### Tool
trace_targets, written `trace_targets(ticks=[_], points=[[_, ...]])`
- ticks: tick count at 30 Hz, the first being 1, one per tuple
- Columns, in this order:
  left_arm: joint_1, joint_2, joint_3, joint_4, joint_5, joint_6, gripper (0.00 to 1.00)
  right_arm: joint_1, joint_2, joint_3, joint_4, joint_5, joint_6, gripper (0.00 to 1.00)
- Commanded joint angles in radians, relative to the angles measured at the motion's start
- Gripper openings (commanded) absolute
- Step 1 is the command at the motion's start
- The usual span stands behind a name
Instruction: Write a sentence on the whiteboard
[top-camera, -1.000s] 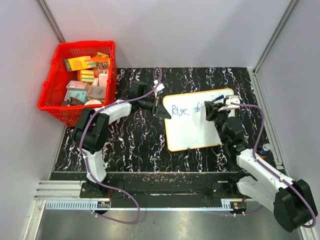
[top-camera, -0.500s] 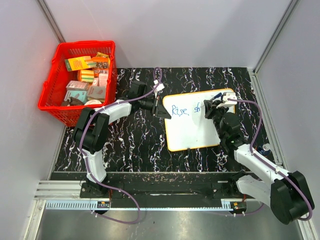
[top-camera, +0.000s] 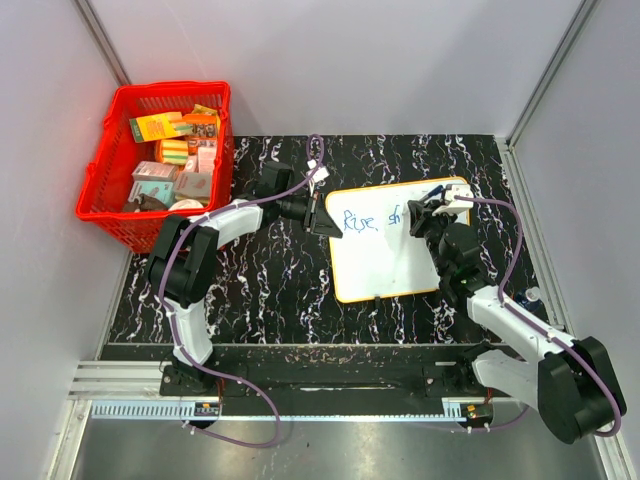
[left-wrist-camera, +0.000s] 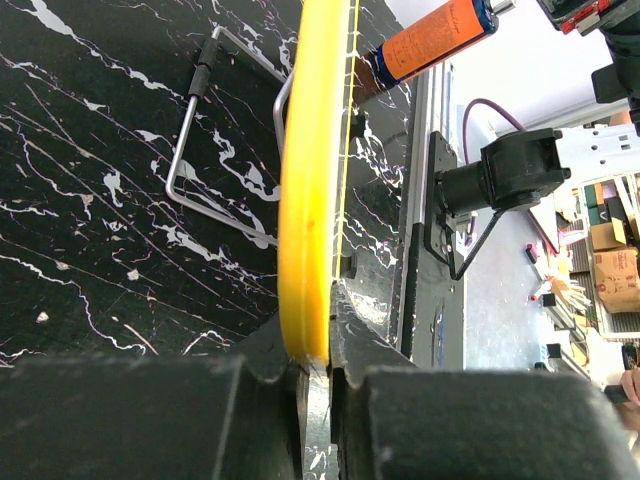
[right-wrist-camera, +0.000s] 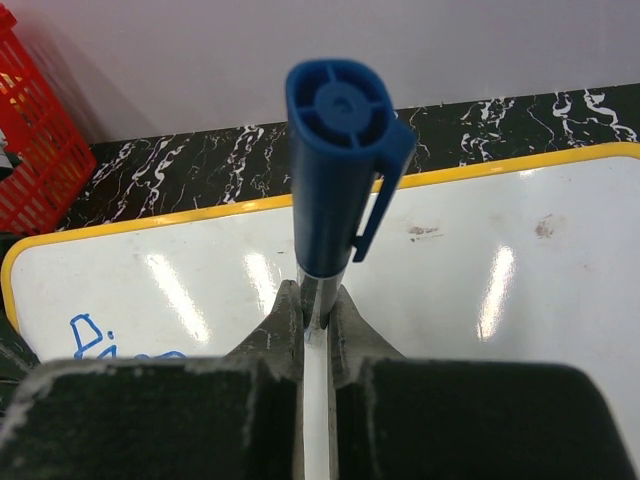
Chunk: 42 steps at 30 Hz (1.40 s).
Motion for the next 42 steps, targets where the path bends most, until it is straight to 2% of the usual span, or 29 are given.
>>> trace_targets(ticks=[1, 19, 29, 42], points=[[-0.04, 0.056, -0.02, -0.061, -0.117, 0.205, 0.0, -0.006, 0.003, 0.019, 0.044, -0.02, 0.015, 0.0], [-0.042, 0.055, -0.02, -0.063, -0.12, 0.205, 0.0, -0.035, -0.023, 0.016, -0.001, 0.079, -0.016, 0.0], [-0.042, 0.055, -0.02, -0.067, -0.12, 0.206, 0.0, -0.048, -0.022, -0.01, -0.005, -0.019, 0.034, 0.0], [-0.042, 0.056, -0.02, -0.067, -0.122, 0.206, 0.0, -0.048, -0.04, -0.048, -0.048, -0.048, 0.09, 0.0]])
